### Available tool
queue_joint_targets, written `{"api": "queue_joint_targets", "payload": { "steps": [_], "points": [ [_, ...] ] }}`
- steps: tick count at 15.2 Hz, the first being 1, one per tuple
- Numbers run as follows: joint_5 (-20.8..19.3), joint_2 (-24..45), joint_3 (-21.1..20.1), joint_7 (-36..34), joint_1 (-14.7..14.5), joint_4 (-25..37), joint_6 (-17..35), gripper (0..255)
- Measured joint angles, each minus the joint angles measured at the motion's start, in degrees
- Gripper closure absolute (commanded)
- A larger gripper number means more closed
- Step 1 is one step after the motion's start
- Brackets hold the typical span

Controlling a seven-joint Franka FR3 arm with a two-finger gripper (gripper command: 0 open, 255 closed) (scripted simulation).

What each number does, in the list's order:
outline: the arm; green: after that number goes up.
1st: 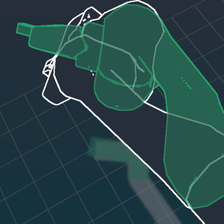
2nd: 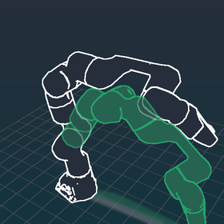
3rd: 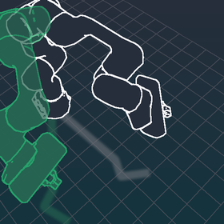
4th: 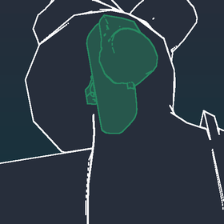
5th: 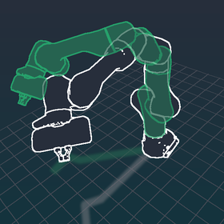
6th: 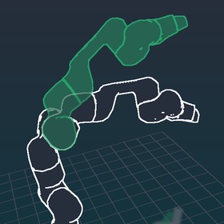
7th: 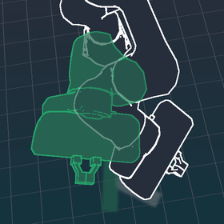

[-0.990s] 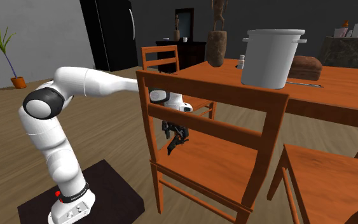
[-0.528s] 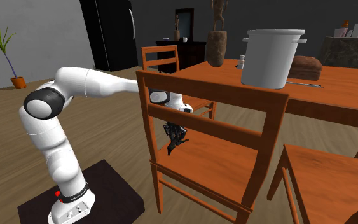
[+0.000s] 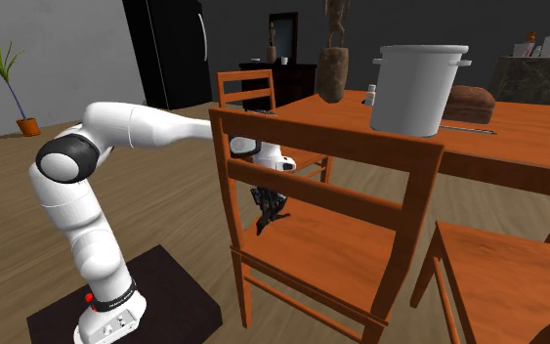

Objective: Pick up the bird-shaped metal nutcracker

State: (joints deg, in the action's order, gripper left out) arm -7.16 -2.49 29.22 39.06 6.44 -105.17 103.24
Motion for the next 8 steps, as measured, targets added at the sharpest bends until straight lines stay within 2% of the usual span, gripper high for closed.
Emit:
{"api": "queue_joint_targets", "payload": {
  "steps": [8],
  "points": [
    [0.2, 0.2, 0.0, 0.8, 0.0, 6.3, -6.1, 255]
  ]
}}
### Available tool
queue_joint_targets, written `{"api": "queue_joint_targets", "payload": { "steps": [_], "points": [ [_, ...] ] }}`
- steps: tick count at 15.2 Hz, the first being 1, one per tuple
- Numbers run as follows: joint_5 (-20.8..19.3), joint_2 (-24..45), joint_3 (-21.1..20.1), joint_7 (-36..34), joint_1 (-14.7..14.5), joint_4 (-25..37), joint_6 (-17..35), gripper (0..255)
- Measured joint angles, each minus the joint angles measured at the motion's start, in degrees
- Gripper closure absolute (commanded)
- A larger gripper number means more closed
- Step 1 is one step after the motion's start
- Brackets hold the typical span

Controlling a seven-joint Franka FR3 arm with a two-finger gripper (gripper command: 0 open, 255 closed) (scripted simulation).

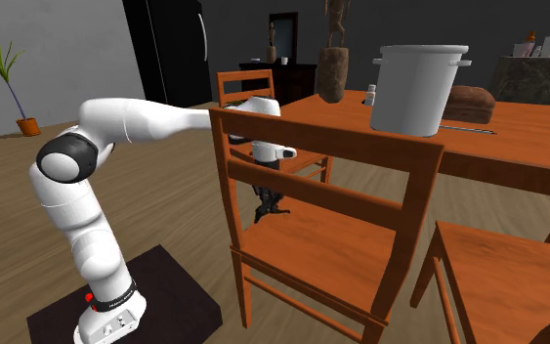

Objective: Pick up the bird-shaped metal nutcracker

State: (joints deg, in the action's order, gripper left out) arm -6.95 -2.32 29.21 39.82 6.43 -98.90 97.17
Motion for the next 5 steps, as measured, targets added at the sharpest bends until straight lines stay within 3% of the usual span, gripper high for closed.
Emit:
{"api": "queue_joint_targets", "payload": {
  "steps": [5],
  "points": [
    [0.4, 0.7, 0.0, 0.4, 0.0, 4.1, -3.5, 255]
  ]
}}
